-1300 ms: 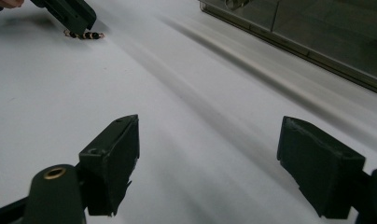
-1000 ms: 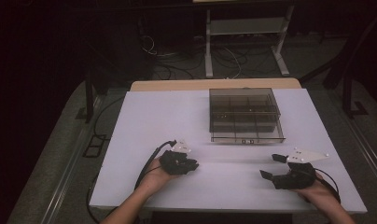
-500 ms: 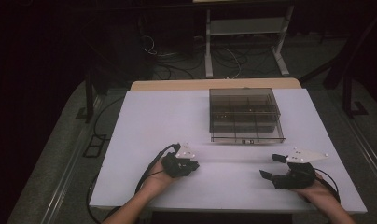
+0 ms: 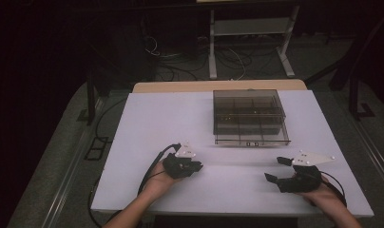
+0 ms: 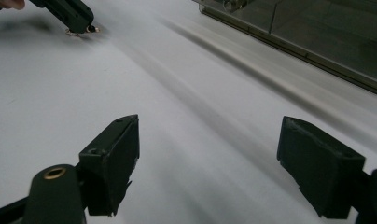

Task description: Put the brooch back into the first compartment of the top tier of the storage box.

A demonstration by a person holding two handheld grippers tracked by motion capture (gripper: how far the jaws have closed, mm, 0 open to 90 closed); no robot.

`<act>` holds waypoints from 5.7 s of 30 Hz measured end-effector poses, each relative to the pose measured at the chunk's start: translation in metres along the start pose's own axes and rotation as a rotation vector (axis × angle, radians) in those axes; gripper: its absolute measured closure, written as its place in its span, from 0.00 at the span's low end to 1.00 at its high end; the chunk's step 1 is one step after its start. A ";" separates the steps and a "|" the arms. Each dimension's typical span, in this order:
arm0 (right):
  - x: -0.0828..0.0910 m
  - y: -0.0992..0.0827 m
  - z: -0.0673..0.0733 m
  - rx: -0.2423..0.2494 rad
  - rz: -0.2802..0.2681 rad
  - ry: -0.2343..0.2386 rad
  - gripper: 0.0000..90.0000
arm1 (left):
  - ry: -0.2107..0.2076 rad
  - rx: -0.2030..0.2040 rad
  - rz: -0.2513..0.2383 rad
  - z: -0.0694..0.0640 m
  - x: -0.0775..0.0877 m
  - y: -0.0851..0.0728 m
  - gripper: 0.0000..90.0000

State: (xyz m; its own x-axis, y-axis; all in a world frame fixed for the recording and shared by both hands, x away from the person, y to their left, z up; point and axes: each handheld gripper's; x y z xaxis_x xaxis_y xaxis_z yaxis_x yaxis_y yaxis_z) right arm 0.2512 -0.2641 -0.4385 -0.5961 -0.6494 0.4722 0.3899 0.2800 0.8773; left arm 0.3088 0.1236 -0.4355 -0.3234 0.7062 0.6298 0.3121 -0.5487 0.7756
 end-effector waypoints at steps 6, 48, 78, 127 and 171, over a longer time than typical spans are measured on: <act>0.000 0.000 0.000 -0.001 0.000 0.000 0.23 | -0.007 0.021 -0.030 0.003 0.005 0.001 0.92; -0.002 0.001 0.000 -0.002 0.000 0.008 0.23 | -0.082 0.108 -0.268 0.024 0.042 0.021 0.92; -0.003 0.001 0.000 -0.005 0.002 0.008 0.23 | -0.099 0.085 -0.340 0.036 0.041 0.054 0.92; -0.002 0.001 0.000 -0.006 0.002 0.007 0.23 | -0.110 0.026 -0.310 0.041 -0.006 0.110 0.92; -0.001 0.000 -0.001 -0.006 0.001 0.007 0.23 | -0.103 0.018 -0.214 0.036 -0.052 0.114 0.88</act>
State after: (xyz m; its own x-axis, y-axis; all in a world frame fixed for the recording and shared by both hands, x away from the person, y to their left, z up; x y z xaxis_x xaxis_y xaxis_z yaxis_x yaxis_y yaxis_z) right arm 0.2525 -0.2640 -0.4389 -0.5907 -0.6543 0.4721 0.3945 0.2762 0.8764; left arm 0.3928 0.0404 -0.3811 -0.2914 0.8481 0.4425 0.2621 -0.3741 0.8896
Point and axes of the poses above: each handheld gripper's, and its own axes: x roughly backward along the jaws, y roughly out of its top, z roughly to its left, and after that the axes turned 6 degrees about -z, right-handed
